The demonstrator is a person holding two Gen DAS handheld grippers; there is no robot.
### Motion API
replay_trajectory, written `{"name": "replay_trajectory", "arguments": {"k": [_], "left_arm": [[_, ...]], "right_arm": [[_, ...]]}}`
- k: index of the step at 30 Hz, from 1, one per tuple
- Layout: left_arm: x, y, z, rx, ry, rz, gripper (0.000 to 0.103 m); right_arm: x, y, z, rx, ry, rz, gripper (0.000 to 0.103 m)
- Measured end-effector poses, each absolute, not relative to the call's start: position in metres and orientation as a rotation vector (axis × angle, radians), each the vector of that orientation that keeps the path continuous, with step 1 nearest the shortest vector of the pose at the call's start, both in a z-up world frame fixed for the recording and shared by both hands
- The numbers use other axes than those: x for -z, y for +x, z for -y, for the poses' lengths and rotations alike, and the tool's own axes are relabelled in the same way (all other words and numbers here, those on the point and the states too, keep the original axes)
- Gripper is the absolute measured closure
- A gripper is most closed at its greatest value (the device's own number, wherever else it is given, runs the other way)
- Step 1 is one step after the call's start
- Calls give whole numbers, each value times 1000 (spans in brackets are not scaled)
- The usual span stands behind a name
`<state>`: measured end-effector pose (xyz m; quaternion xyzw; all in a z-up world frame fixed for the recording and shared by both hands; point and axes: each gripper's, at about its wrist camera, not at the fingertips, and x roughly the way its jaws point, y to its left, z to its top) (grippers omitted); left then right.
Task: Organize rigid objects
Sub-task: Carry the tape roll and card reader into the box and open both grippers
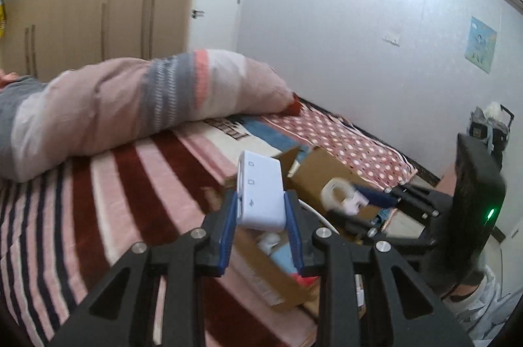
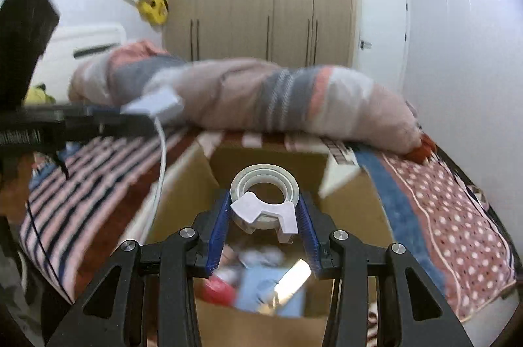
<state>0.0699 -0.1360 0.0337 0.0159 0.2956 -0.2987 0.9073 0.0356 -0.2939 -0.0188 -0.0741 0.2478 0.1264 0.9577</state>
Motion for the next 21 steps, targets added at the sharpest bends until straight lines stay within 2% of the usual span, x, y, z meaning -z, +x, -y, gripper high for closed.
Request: {"name": "replay_trajectory", "arguments": {"k": [9,11,21], "left_arm": [[-9,97,186,585,136,-700,77],[-5,100,193,581,156,-714,77],[11,111,205,540,217,-729,75]], "right_arm": [[63,50,315,-262,-196,-607,63],[65,49,320,-262,-181,-604,58],[58,44,329,-264,-149,-577,58]]}}
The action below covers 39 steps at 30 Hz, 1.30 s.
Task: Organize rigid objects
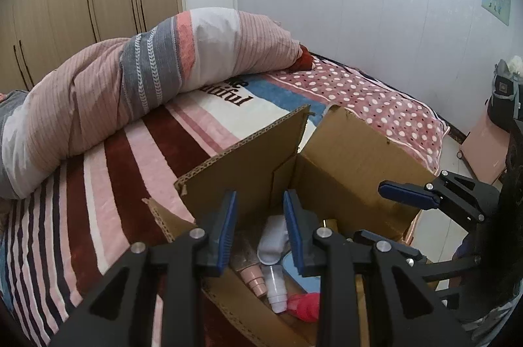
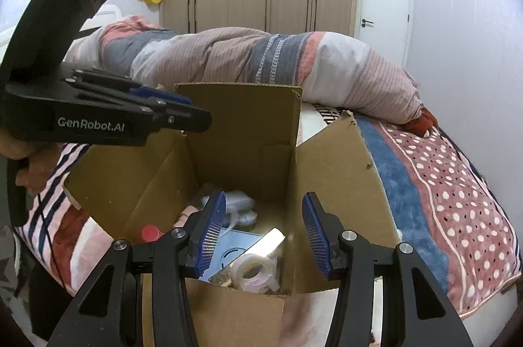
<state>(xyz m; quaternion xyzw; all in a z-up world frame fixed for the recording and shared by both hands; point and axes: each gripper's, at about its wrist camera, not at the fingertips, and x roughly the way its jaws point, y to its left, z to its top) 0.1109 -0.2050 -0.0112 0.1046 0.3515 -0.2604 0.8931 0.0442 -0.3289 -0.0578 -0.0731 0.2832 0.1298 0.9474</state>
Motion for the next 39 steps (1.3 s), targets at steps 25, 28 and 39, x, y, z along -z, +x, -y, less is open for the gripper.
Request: {"name": "replay_trajectory", "arguments": {"k": [25,28,39], "left_arm": [[-36,6,103,85,-56,-433,3],[-35,4,101,63,-51,-430,3],[-34,-3,100,45,-45,-424,3]], "right_arm": [[-19,17,311,-560,-143,-292,0],[-17,17,307,-564,-142,-299,0],[-14,14,304,-579,-130,-304,0]]}}
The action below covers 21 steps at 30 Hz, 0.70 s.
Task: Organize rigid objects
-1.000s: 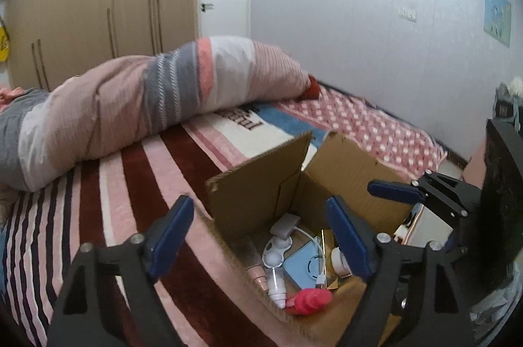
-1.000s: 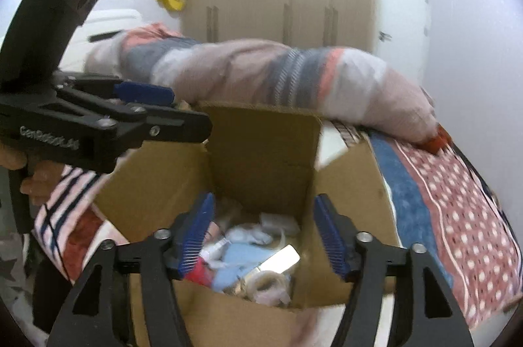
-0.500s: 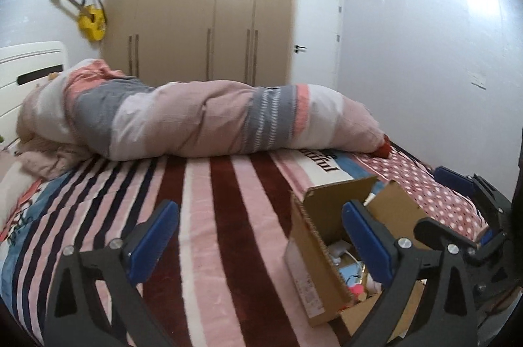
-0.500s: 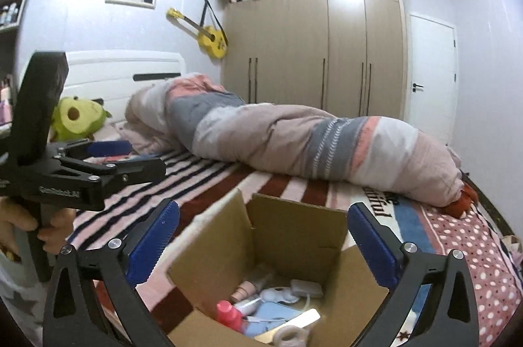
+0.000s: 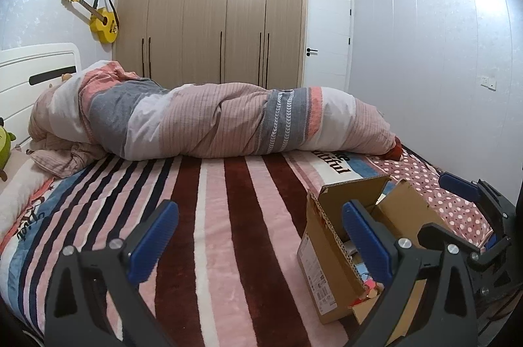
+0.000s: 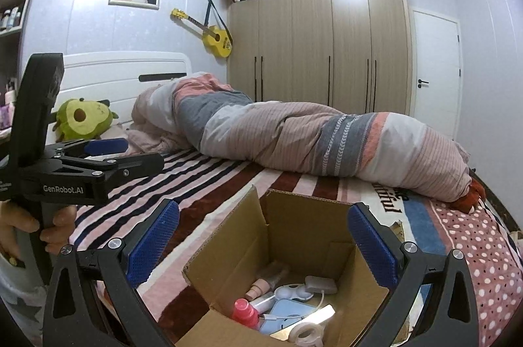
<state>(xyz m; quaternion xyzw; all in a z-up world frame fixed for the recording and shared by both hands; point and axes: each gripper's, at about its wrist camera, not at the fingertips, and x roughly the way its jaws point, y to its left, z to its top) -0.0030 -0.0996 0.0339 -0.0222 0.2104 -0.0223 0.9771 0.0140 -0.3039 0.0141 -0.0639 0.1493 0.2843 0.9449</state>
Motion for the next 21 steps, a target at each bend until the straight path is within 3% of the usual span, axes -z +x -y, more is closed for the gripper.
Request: {"name": "replay_trajectory", "arguments": {"k": [21], "left_arm": [[-37,-4,104,39,-28,-419,3]], "right_arm": [[-17,15,304,-584,-123,-302,0]]}}
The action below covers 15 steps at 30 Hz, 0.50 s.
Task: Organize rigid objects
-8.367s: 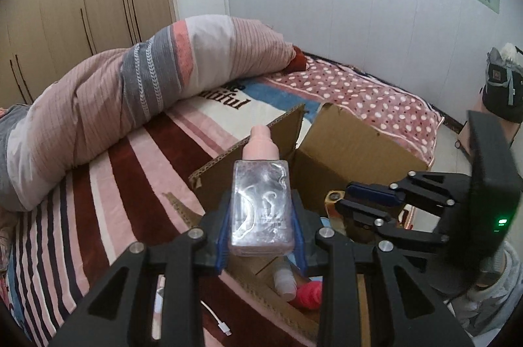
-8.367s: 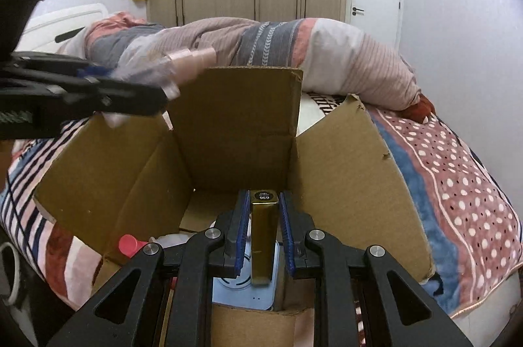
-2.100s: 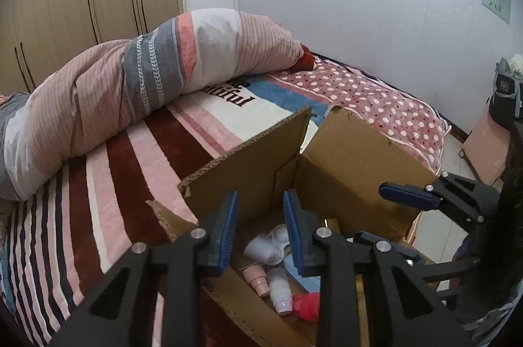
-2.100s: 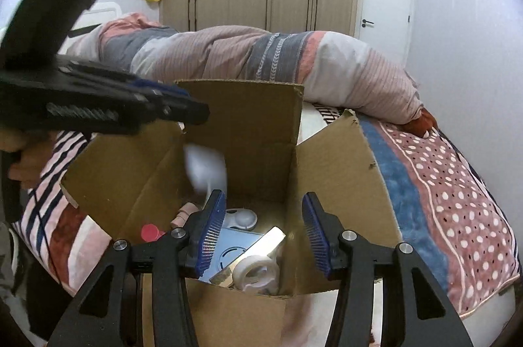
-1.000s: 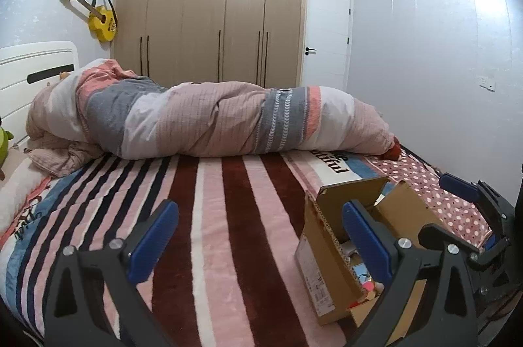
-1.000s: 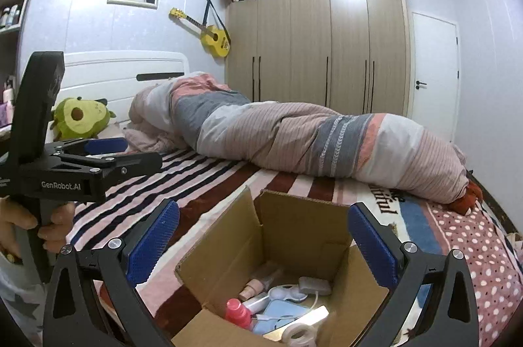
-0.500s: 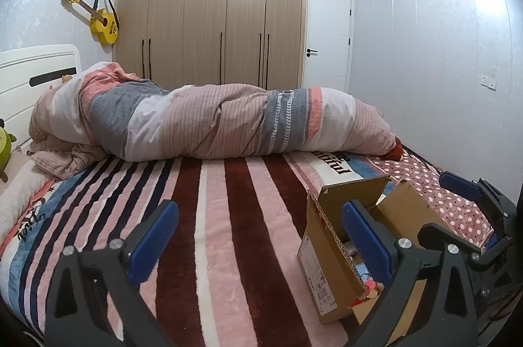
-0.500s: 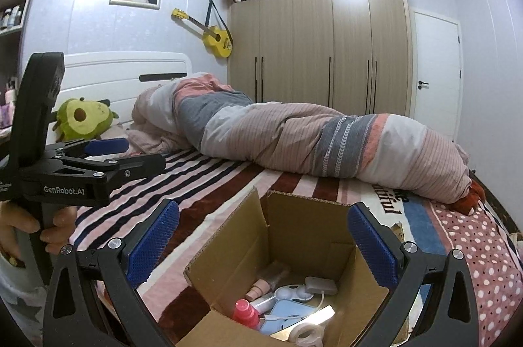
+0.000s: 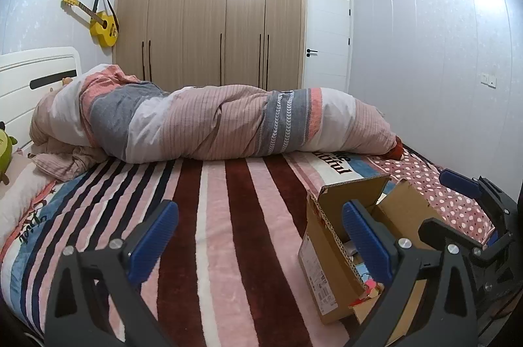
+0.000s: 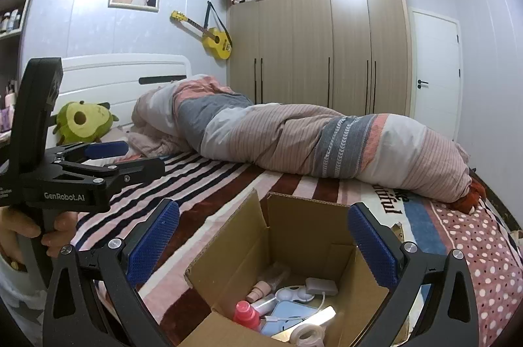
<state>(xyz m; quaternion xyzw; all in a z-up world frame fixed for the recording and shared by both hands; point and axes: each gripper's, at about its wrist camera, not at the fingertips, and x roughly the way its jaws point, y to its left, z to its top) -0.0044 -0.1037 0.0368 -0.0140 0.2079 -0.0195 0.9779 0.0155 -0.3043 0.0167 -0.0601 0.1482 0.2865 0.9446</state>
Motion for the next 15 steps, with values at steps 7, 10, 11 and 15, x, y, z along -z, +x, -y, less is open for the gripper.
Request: {"name": "replay_trajectory", "arguments": {"k": [7,10,11,15], "left_arm": [[-36,-6,104,31,-21,-414,3],[-36,-6,103,32,-20,-414,3],[-36,-6,104,31,-21,-414,3],[-35,-7,103,32,-22,-415,3]], "right_arm": [[-19,15,304,-580,-116,-300,0],[-19,14,303,-575,-111,-299,0],[-20,13,302,-572,-111,-298,0],[-20,12,302,-572,-110,-299,0]]}}
